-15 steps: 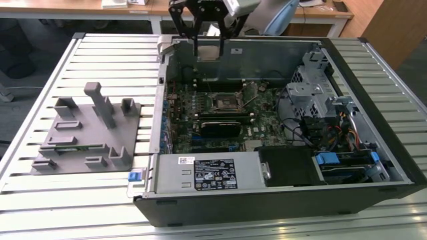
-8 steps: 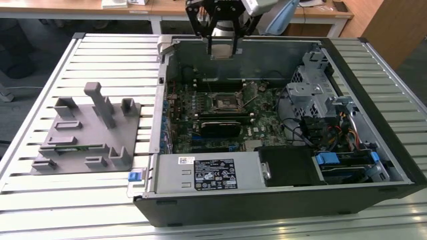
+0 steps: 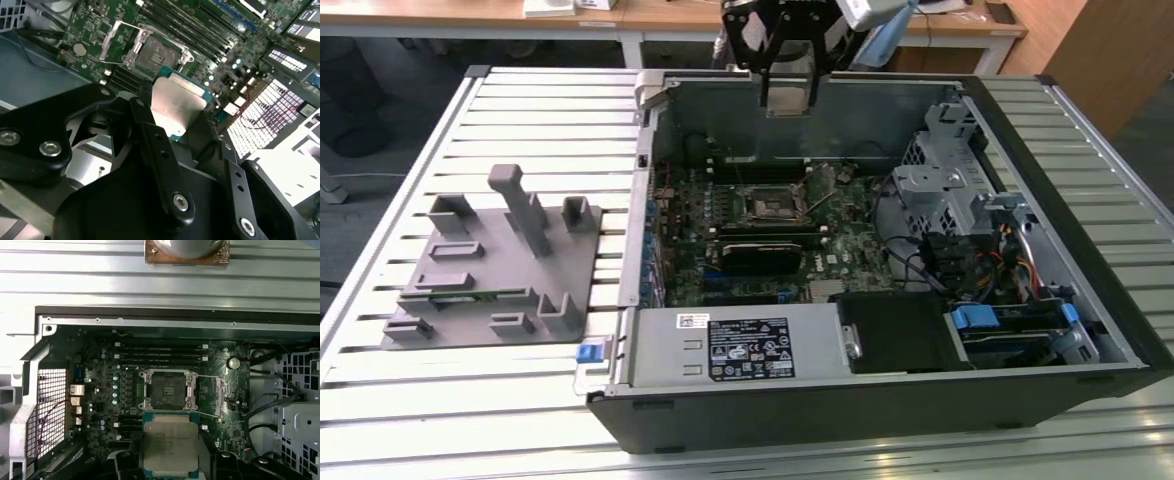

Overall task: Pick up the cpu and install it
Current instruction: 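Pick up the cpu and move it towards the insertion slot, then place the cpu into insertion slot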

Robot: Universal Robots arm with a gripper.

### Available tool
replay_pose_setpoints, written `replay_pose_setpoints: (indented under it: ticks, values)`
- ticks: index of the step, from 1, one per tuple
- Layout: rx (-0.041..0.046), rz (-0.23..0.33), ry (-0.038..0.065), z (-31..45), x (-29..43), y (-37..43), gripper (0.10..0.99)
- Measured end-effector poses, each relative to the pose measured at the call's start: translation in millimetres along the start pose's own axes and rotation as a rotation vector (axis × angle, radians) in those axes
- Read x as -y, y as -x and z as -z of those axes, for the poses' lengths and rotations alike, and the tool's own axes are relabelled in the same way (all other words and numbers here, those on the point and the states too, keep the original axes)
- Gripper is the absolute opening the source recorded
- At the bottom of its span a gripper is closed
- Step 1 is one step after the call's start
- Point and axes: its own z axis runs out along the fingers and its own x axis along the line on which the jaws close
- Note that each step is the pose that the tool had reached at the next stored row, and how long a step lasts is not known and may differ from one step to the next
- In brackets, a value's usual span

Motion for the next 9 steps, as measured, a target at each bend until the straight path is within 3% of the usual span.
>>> replay_pose_setpoints:
  ticks: [9]
  values:
    - [0.0006,-0.015,0.0,-0.1,-0.1,4.2,0.533]
